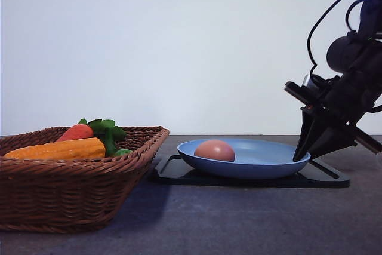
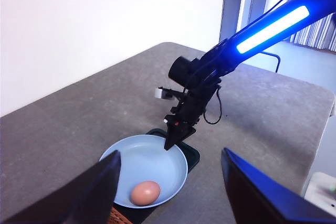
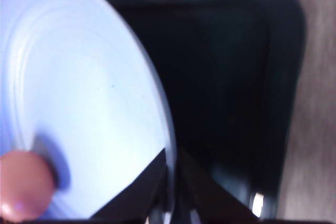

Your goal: Transfer egg from basket to plate and serve

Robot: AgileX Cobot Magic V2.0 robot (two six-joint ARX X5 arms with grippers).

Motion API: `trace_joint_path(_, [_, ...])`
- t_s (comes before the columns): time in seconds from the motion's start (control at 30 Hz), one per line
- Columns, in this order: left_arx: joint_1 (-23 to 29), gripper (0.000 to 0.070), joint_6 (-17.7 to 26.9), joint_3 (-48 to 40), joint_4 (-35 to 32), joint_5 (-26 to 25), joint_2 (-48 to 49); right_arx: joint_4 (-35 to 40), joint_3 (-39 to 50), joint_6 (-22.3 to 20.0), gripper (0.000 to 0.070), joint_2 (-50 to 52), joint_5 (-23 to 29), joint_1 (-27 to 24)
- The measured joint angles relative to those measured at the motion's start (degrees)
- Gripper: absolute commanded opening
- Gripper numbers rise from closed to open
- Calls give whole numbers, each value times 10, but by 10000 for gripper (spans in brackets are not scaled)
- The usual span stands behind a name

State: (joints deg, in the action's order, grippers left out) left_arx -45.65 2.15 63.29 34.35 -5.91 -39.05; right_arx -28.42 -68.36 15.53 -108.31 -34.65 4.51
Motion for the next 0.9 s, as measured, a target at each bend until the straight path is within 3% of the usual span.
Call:
trace_joint_path(0.1, [0,393,0,0,5,3,4,0,-3,0,11,-2,-1,0])
trace_joint_path(0.27, [0,393,0,0,22,24,-1,3,-3,0,258,-2,-1,0])
trace_joint_path(0.33, [0,393,0,0,26,26,-4,5,-3,0,299,-2,-1,-1])
trace_joint_path(0.67, [0,391,0,0,26,26,-42,-11,-31,-1,300,14,-3,-23])
trace_joint_path(0.77, [0,356,0,0,19,34,-64,-44,-63,-6,289,37,-3,-44])
trace_joint_path(0.83, [0,295,0,0,10,52,-85,-75,-88,-12,228,59,-3,-60])
trace_joint_path(0.9, [0,202,0,0,4,74,-104,-101,-105,-20,97,86,-3,-73])
